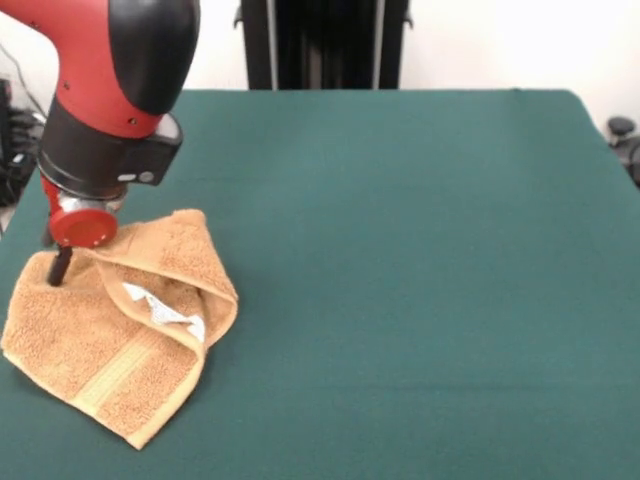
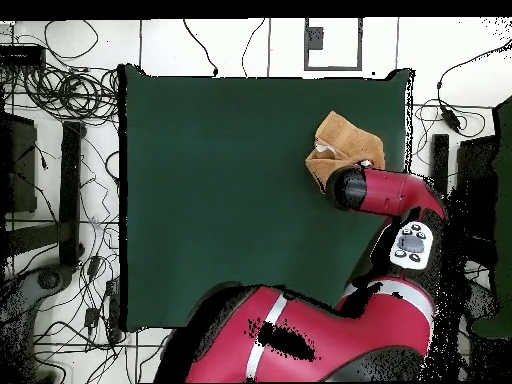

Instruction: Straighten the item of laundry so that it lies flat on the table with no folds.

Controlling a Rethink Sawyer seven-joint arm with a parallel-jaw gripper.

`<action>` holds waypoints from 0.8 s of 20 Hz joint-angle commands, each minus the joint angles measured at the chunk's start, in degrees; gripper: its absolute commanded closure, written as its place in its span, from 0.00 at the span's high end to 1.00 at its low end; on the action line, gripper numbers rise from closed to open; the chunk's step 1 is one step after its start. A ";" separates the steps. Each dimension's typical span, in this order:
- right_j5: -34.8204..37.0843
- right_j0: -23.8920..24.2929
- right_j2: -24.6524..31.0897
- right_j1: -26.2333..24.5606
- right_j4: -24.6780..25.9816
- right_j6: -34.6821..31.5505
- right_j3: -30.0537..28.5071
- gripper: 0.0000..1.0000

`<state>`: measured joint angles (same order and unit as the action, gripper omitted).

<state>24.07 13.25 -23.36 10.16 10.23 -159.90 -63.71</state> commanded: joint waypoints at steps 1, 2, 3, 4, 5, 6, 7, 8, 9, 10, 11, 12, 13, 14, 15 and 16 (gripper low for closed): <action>-0.32 -0.39 2.60 -3.95 3.63 3.59 3.48 1.00; 0.28 0.27 3.77 -3.52 3.37 4.18 3.11 1.00; 0.34 0.49 4.20 -3.38 3.39 4.17 3.00 1.00; 0.28 0.78 4.72 -3.24 3.41 4.28 2.98 1.00; 0.70 0.94 5.02 -3.15 3.33 4.35 2.96 1.00; 1.11 1.10 5.32 -3.05 3.25 4.43 2.94 1.00; 1.53 1.26 5.62 -2.96 3.16 4.51 2.93 0.00; 2.13 1.43 5.91 -2.89 2.90 4.63 2.94 0.00; 2.17 1.48 5.98 -2.90 2.90 4.69 2.96 0.00; 2.34 1.63 6.20 -2.85 2.87 4.95 2.99 0.00; 2.33 1.68 6.26 -2.84 2.90 5.02 3.01 0.00; 2.42 1.78 6.41 -2.80 2.90 5.17 3.01 0.00; 2.55 1.84 6.50 -2.77 2.87 5.25 3.01 0.00; 2.70 1.95 6.68 -2.72 2.92 5.57 3.08 0.00; 2.83 2.01 6.77 -2.70 2.90 5.65 3.10 0.00; 2.95 2.13 6.97 -2.63 2.88 5.87 3.07 0.00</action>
<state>24.06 15.18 -23.36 10.27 11.47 -159.90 -60.77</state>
